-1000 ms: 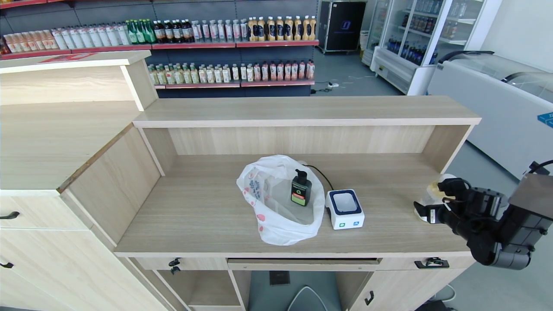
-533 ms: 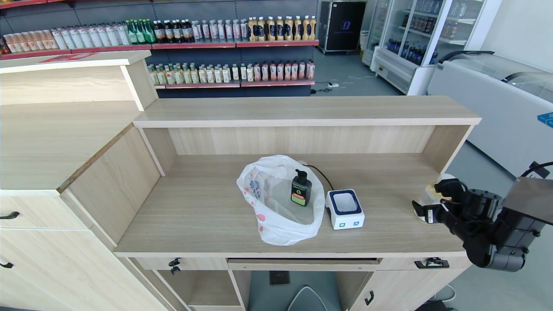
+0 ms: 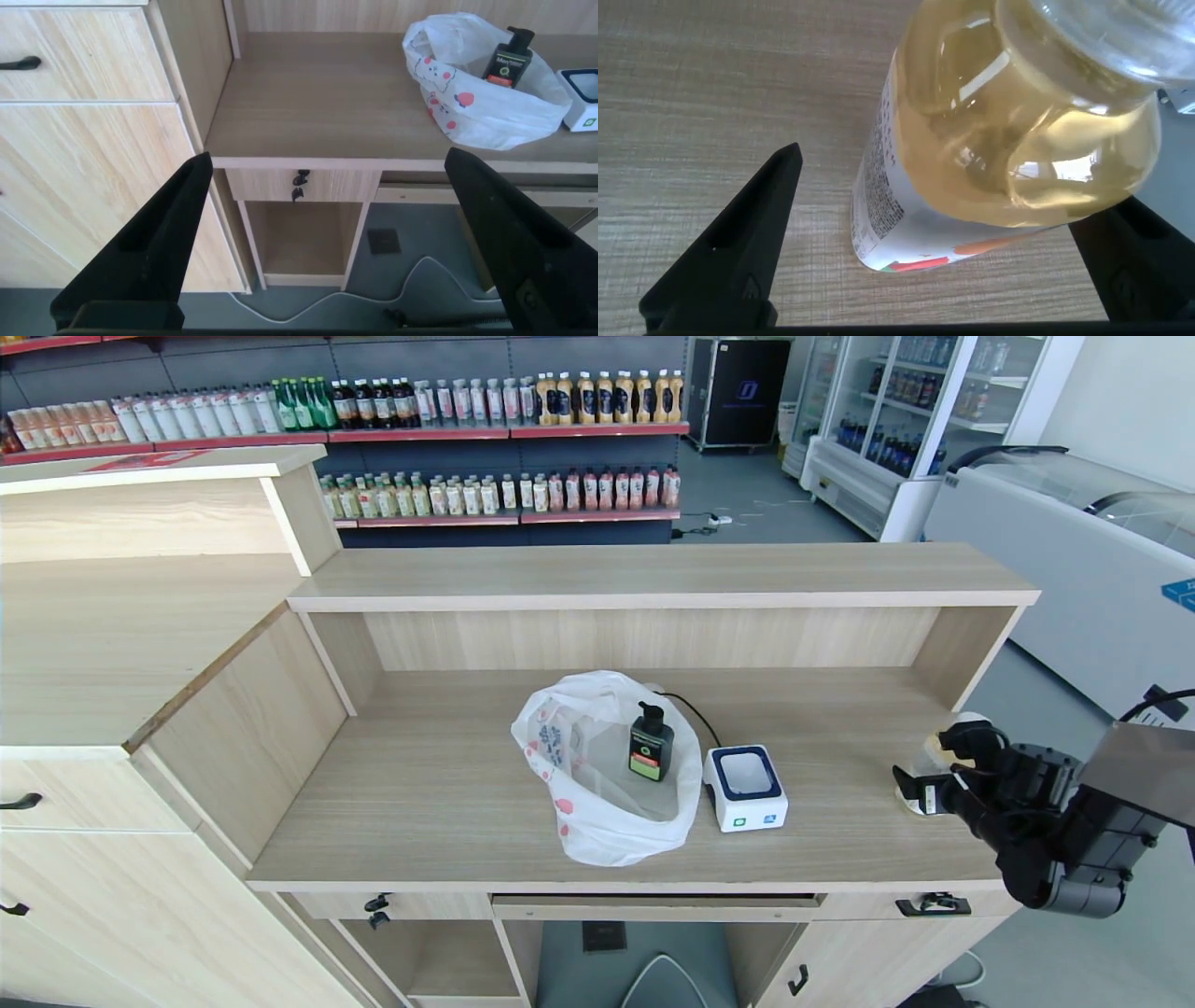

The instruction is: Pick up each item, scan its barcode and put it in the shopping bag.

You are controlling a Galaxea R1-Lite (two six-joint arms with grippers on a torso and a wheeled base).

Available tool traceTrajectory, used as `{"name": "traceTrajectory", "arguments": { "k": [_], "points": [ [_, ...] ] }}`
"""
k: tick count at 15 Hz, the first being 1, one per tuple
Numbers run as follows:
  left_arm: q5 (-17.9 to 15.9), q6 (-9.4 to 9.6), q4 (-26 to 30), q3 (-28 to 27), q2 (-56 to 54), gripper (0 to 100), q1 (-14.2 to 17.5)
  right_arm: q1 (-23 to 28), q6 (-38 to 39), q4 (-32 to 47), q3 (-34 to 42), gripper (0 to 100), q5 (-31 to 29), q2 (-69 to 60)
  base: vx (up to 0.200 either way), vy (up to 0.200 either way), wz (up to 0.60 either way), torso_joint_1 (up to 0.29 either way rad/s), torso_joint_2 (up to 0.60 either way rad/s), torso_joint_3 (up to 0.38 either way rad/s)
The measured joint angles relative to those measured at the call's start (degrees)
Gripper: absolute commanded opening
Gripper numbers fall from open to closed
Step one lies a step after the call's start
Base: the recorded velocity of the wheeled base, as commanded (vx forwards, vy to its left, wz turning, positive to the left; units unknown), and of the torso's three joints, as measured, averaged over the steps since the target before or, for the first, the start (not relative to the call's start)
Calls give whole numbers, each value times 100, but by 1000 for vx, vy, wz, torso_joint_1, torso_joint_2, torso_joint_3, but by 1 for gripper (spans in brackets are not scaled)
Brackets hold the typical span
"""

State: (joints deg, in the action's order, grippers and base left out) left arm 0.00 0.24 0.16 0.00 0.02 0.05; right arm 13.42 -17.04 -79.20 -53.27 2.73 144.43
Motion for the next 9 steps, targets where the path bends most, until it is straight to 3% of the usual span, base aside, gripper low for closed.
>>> {"name": "traceTrajectory", "arguments": {
  "k": [9],
  "points": [
    [0,0,0,0,0,100,2,13,29,35,-573,100,5,295,0,0,0,0,0,0]
  ]
}}
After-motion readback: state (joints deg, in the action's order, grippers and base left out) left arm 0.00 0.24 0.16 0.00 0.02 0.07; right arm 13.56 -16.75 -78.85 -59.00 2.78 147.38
